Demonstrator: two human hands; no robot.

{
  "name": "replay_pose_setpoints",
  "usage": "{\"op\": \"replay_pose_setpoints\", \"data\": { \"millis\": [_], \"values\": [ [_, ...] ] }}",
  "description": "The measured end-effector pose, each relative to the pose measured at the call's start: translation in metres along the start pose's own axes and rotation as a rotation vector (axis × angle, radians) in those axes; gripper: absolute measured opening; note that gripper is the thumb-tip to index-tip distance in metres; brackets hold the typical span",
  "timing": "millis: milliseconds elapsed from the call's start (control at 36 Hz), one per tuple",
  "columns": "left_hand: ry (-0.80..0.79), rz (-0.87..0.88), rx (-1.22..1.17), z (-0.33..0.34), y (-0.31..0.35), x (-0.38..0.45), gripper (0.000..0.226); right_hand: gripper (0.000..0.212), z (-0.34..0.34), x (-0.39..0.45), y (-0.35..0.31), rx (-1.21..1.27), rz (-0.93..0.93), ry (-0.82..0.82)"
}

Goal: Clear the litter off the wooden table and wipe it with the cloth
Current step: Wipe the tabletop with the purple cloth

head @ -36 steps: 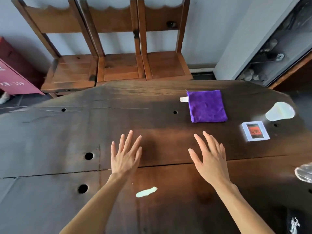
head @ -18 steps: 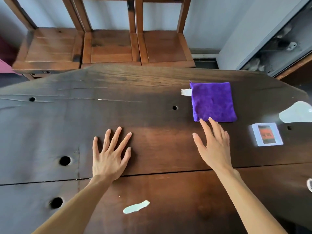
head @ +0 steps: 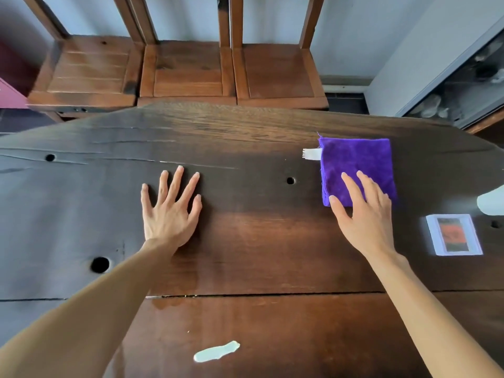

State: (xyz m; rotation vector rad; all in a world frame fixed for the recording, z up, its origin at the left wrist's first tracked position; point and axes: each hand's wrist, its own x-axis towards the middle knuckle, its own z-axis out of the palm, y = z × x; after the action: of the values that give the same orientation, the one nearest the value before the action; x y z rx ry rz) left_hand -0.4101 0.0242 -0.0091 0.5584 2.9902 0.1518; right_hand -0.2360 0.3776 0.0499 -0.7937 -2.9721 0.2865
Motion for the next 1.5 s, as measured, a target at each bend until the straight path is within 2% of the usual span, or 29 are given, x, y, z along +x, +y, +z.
{"op": "replay_pose_setpoints", "data": {
  "millis": [250, 389, 528, 611, 833, 944, 1056, 1139, 1306, 1500],
  "values": [
    [0.061, -0.045, -0.040, -0.006, 0.003, 0.015, 0.047, 0.062, -0.009, -0.003, 0.007, 0.039, -0.011, 0.015],
    [0.070, -0.081, -0.107, -0.014, 0.015, -0.014, 0.050, 0.062, -0.013, -0.013, 0.012, 0.055, -0.035, 0.024],
    [-0.012, 0.043, -0.045, 0.001, 0.041, -0.071, 0.054, 0.070, -0.015, -0.010, 0.024, 0.037, -0.030, -0.010],
    [-0.038, 0.060, -0.004, 0.015, 0.042, -0.083, 0.057, 0.074, -0.016, -0.004, 0.030, 0.041, -0.032, 0.005],
    [-0.040, 0.052, 0.018, 0.015, 0.042, -0.078, 0.058, 0.069, -0.013, 0.038, 0.033, 0.012, -0.027, -0.021],
    [-0.054, 0.039, 0.037, 0.015, 0.042, -0.076, 0.059, 0.069, -0.004, 0.062, 0.032, -0.006, -0.016, -0.106],
    [-0.061, 0.035, 0.045, 0.014, 0.041, -0.076, 0.059, 0.068, 0.013, 0.082, 0.024, -0.099, -0.090, -0.181],
    [-0.053, 0.039, 0.050, 0.015, 0.042, -0.075, 0.060, 0.066, 0.028, 0.091, 0.020, -0.156, -0.055, -0.247],
    [-0.024, 0.050, 0.065, 0.019, 0.042, -0.077, 0.061, 0.065, 0.040, 0.098, 0.022, -0.220, -0.042, -0.195],
    [-0.023, 0.041, 0.060, 0.013, 0.042, -0.077, 0.061, 0.064, 0.038, 0.154, 0.016, -0.163, 0.003, -0.171]
  ]
}}
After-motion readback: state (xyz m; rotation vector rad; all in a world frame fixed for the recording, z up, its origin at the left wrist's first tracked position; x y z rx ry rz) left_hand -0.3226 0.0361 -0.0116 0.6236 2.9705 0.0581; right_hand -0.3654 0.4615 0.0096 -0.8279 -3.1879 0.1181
